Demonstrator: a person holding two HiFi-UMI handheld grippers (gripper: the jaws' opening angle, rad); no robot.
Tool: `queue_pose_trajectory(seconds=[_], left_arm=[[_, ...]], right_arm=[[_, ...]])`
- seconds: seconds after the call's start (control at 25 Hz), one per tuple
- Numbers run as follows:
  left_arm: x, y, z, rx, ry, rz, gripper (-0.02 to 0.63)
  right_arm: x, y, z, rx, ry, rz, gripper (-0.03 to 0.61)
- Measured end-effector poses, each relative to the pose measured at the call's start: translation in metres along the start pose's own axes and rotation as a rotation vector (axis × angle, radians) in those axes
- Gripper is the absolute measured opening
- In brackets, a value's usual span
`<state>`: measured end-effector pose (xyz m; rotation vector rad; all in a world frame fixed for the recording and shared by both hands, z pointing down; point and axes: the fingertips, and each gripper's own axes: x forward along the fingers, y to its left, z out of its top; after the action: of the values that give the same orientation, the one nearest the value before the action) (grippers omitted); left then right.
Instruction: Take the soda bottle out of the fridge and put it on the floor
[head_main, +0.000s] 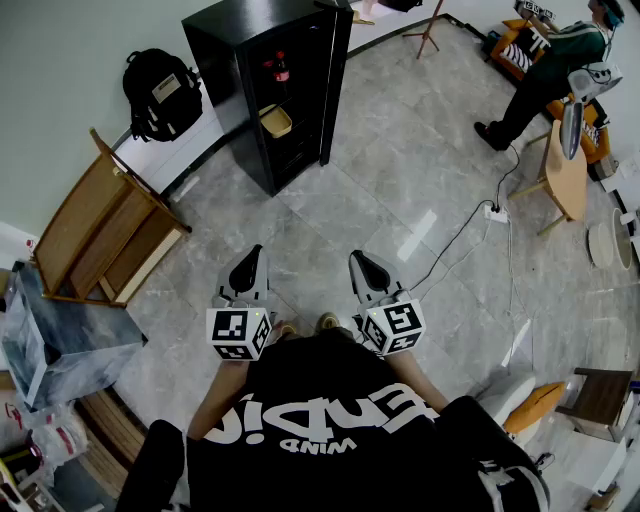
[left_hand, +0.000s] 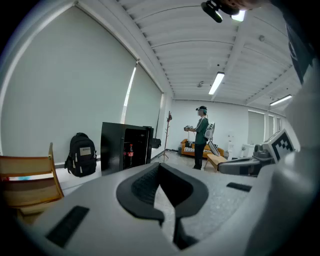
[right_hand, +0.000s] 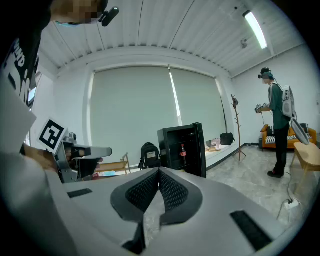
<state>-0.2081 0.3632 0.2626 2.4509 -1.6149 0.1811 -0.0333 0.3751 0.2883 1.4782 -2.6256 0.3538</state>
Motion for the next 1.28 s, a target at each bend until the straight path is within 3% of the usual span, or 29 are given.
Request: queue_pose_trajectory(seconds=[0.52,0.84,1.28], left_arm=[[0.002,0.018,0.003,0.009,-0.014,-0.024,0.008],[0.012,0.042,-0.009,0.026,-0.001,-0.078,0.008],[0.088,0.059,0.006,0.028,-0.052,-0.119,0.008]], right_arm=[[0.013,0.010,0.000,0.023,-0.008,-0.037,0.025],[0.025,0.009,-0.014,0.030,-0.009,-0.120,0.025],[0.084,-0.044,-0.008,0.054,-0.044,-0.152,0.025]])
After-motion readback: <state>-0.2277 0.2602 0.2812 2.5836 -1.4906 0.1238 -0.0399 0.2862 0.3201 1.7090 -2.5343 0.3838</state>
